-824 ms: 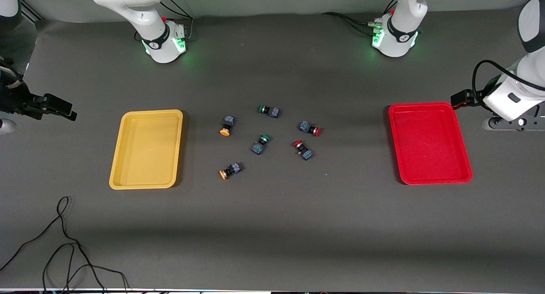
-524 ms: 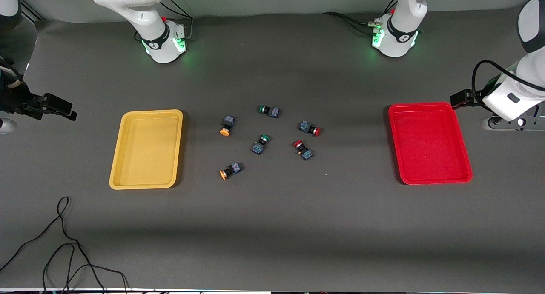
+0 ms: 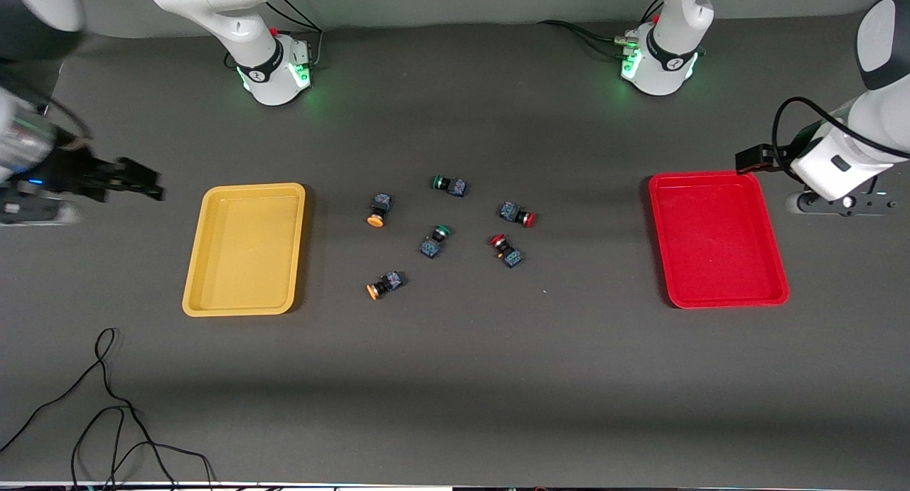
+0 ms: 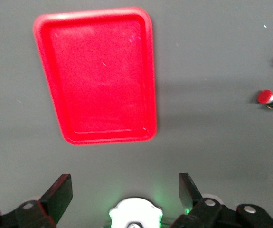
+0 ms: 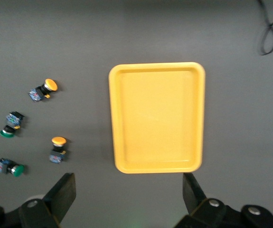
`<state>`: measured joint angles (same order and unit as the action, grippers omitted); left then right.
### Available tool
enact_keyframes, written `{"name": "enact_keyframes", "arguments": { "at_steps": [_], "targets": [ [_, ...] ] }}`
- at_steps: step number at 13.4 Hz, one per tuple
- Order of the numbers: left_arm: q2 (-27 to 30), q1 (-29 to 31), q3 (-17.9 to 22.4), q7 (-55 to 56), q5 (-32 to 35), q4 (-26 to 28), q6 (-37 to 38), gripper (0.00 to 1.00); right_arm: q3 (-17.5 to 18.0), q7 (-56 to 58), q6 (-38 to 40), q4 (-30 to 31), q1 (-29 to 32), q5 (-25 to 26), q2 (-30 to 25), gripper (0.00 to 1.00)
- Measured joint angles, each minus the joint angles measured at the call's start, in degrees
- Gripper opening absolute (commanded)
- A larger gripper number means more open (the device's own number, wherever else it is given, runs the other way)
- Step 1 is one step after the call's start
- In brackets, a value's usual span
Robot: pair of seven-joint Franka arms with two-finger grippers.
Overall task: Place red and yellow buttons in trays
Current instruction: 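Move the right gripper toward a yellow button while the left gripper reaches red buttons, then grasp a yellow button with the right gripper while the left gripper grasps a red button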
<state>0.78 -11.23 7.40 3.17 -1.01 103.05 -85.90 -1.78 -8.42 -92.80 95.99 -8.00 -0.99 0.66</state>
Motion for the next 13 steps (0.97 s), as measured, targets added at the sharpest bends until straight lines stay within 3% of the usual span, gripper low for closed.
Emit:
{"name": "enact_keyframes", "arguments": {
  "at_steps": [4,7,10,13],
  "targets": [
    [-0.40,-5.98,-2.01,11.42,-2.76,3.53,1.00,1.00,0.22,-16.37,-10.80,10.91,-11.33,-0.06,-1.94,1.00],
    [-4.19,-10.01,-2.51,16.90,-5.88,5.26,-0.62,1.00,0.39,-30.19,-17.49,18.29,-20.90,-0.08,-3.20,1.00],
    [-13.34,-12.21,-3.03,24.50,-11.68,5.44,-9.73,1.00,0.44,-40.70,-22.76,23.87,-28.24,-0.09,-4.27,1.00],
    [-23.66,-16.01,-5.87,35.99,-15.60,4.96,-22.41,1.00,0.40,-45.38,-28.76,30.02,-31.65,-0.09,-4.95,1.00]
  ]
}}
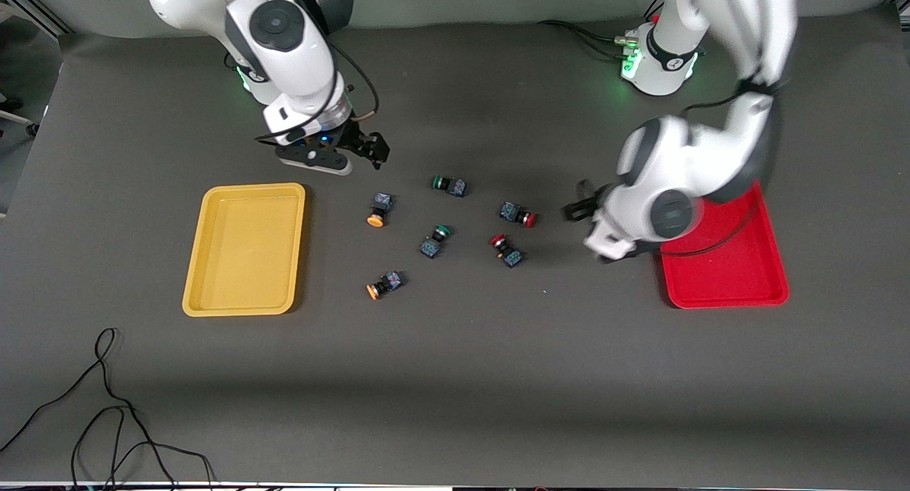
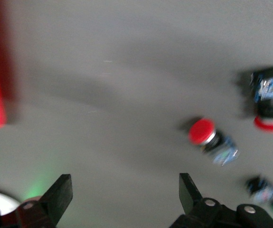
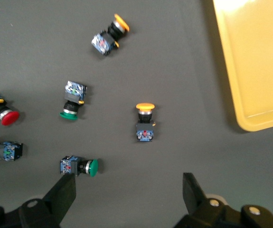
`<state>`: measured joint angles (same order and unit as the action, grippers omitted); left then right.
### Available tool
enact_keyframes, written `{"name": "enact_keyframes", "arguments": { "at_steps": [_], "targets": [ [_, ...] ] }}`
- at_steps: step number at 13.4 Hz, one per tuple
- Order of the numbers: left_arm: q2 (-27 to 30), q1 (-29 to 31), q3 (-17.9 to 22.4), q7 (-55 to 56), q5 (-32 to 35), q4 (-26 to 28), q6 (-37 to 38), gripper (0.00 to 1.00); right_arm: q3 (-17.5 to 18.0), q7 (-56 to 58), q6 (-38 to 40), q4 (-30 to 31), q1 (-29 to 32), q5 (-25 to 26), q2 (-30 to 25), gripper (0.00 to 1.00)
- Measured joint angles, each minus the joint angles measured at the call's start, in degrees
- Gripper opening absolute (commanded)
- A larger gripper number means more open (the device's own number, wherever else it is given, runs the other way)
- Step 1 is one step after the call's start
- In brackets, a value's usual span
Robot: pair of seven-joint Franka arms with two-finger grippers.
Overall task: Place red and yellow buttons in trays
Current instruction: 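Grasp a yellow button with the right gripper while the left gripper grasps a red button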
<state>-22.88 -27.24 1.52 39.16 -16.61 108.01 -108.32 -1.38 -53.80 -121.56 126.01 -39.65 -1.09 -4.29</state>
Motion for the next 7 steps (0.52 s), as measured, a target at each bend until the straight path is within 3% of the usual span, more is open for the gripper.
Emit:
{"name": "enact_keyframes", "arguments": {
  "at_steps": [3,7],
  "targets": [
    [-7.56,-1.75,-2.73,12.97,-3.42,-4.19,-6.40,1.00,-1.00,-0.08,-9.01,6.47,0.19,0.00,1.52,1.00],
    [-12.66,-1.70,-3.38,19.86,-6.08,-10.44,-8.41,0.98,-1.80,-0.08,-22.30,10.91,0.24,0.00,10.38,1.00]
  ]
}}
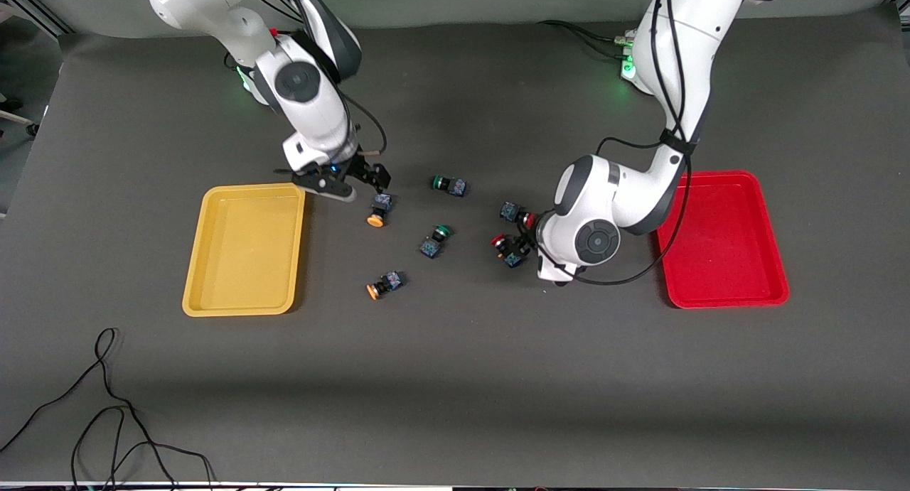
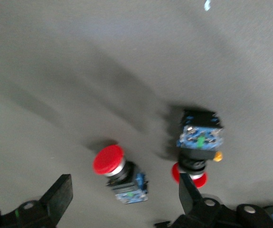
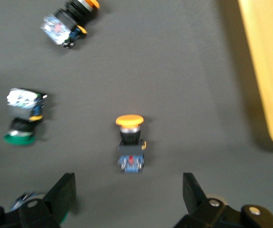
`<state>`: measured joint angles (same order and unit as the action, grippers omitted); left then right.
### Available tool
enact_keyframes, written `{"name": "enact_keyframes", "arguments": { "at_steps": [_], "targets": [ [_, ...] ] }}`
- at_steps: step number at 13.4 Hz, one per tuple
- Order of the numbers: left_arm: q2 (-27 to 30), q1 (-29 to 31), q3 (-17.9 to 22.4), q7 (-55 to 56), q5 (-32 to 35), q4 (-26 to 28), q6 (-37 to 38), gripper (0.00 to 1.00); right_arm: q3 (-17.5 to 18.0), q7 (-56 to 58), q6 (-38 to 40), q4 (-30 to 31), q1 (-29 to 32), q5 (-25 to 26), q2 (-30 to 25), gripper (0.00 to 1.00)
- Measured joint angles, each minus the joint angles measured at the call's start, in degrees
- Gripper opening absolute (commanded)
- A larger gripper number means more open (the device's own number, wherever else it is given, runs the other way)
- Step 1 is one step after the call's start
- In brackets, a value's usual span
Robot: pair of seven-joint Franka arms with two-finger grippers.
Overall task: Place red and yellow buttons in trays
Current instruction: 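Grasp a yellow button with the right gripper while the left gripper grasps a red button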
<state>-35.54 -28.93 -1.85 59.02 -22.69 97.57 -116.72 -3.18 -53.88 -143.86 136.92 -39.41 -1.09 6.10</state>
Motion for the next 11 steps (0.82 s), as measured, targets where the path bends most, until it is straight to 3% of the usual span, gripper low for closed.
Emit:
{"name": "enact_keyframes", "arguments": {
  "at_steps": [5,6,8,9,10,11],
  "targets": [
    [-2.62,-0.96,-1.35,1.89,-0.24,0.74,-4.11,0.93,-0.09,-1.09,-12.99,0.22,-0.04,0.00,11.79,1.00],
    [-2.71,-1.29,-1.37,1.90,-0.24,1.42,-4.92,0.91,-0.09,-1.22,-14.14,0.18,-0.04,0.00,13.17,0.93],
    [-2.63,-1.52,-1.36,1.90,-0.16,1.96,-5.24,0.83,-0.09,-1.31,-14.77,0.06,-0.04,0.00,14.53,0.47],
    [-2.58,-1.53,-1.36,1.89,-0.14,2.28,-5.23,0.77,-0.09,-1.33,-14.78,0.00,-0.05,0.00,14.70,0.31],
    [-2.57,-1.53,-1.36,1.88,-0.11,2.57,-5.24,0.77,-0.09,-1.33,-14.78,-0.09,-0.06,0.00,14.70,0.21],
    [-2.53,-1.53,-1.35,1.85,-0.08,2.80,-5.24,0.77,-0.08,-1.33,-14.77,-0.24,-0.07,0.00,14.70,0.19]
  ]
}}
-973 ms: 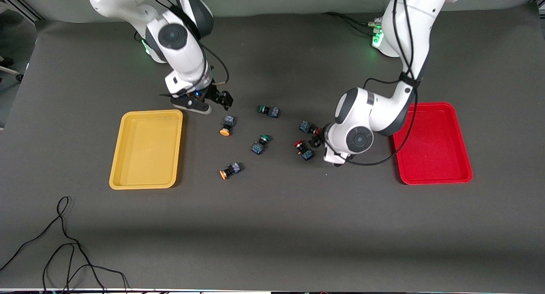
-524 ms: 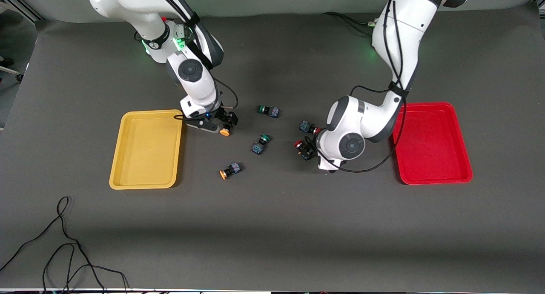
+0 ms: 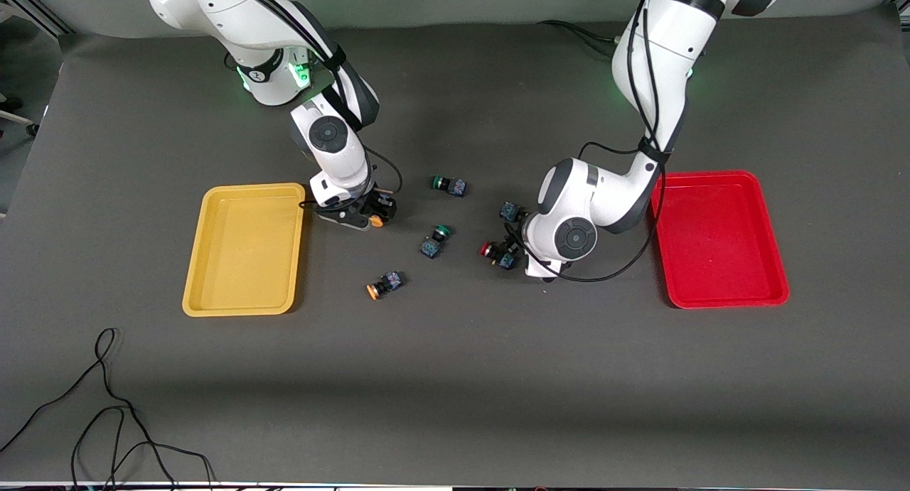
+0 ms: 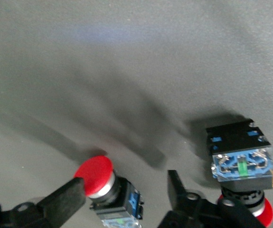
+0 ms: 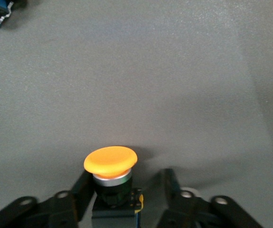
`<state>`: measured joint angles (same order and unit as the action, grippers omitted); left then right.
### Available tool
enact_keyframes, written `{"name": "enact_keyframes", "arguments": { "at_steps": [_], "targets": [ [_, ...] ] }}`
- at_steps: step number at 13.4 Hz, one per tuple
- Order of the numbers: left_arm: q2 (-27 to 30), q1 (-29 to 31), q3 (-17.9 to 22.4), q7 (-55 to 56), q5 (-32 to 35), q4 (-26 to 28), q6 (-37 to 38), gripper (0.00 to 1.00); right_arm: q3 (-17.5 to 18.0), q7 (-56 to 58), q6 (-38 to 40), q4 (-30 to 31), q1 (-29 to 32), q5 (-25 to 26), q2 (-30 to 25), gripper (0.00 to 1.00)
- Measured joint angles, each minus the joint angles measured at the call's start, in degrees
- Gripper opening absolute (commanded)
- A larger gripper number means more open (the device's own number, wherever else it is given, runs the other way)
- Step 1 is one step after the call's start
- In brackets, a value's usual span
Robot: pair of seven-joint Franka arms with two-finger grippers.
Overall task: Place red and yellow buttons in trays
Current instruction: 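Grasp a yellow button with the right gripper while the left gripper grasps a red button, then lower the yellow button into the yellow tray and open the right gripper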
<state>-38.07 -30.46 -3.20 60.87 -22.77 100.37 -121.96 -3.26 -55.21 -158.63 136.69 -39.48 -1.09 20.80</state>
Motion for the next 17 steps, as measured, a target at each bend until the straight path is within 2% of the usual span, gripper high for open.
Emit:
{"name": "enact_keyframes", "arguments": {
  "at_steps": [1,2,3,5,6,8,10,13,14,15,16,17],
  "targets": [
    [0.24,-0.02,-0.01,0.00,0.00,0.41,0.00,0.77,0.00,0.00,0.03,-0.24,0.00,0.00,-0.01,0.19],
    [0.67,-0.15,-0.02,0.00,0.00,1.07,-0.11,0.70,0.00,0.00,0.38,-0.64,0.00,0.00,-0.14,0.19],
    [1.18,-0.47,-0.03,-0.01,0.00,1.93,-0.57,0.52,0.00,0.00,1.85,-1.35,0.02,0.00,-0.60,0.19],
    [2.24,-1.24,-0.04,-0.01,0.00,3.90,-2.36,0.08,-0.18,0.22,8.75,-4.00,0.16,0.00,-2.92,0.19],
    [2.55,-1.46,-0.04,-0.04,0.02,4.50,-2.62,0.00,-0.56,0.92,12.57,-5.41,0.38,0.00,-4.47,0.19],
    [3.10,-1.58,-0.05,-0.11,0.04,5.04,-2.62,0.00,-1.72,5.89,19.20,-7.77,1.69,-1.05,-7.64,0.19],
    [4.26,-1.55,0.12,-0.23,0.14,4.88,-1.08,0.00,-4.86,17.24,25.70,-9.65,3.71,-3.52,-10.33,0.19],
    [8.13,0.62,1.03,-2.05,1.23,3.18,8.06,0.00,-15.50,39.73,30.79,-10.80,5.40,-4.52,-12.76,0.19],
    [9.60,2.20,1.21,-3.05,1.47,2.62,10.69,0.07,-19.50,47.28,31.02,-10.70,5.70,-4.55,-12.80,0.19],
    [10.77,3.65,1.32,-3.81,1.59,2.45,12.24,0.79,-23.33,54.60,31.00,-10.53,5.97,-4.58,-12.49,0.19],
    [11.40,4.60,1.37,-4.05,1.61,2.53,12.73,1.00,-26.72,61.07,30.62,-10.31,6.31,-4.64,-11.83,0.19],
    [11.39,4.88,1.35,-4.05,1.58,2.68,12.67,1.00,-29.58,66.66,29.41,-9.96,6.77,-4.66,-10.61,0.19]
  ]
}}
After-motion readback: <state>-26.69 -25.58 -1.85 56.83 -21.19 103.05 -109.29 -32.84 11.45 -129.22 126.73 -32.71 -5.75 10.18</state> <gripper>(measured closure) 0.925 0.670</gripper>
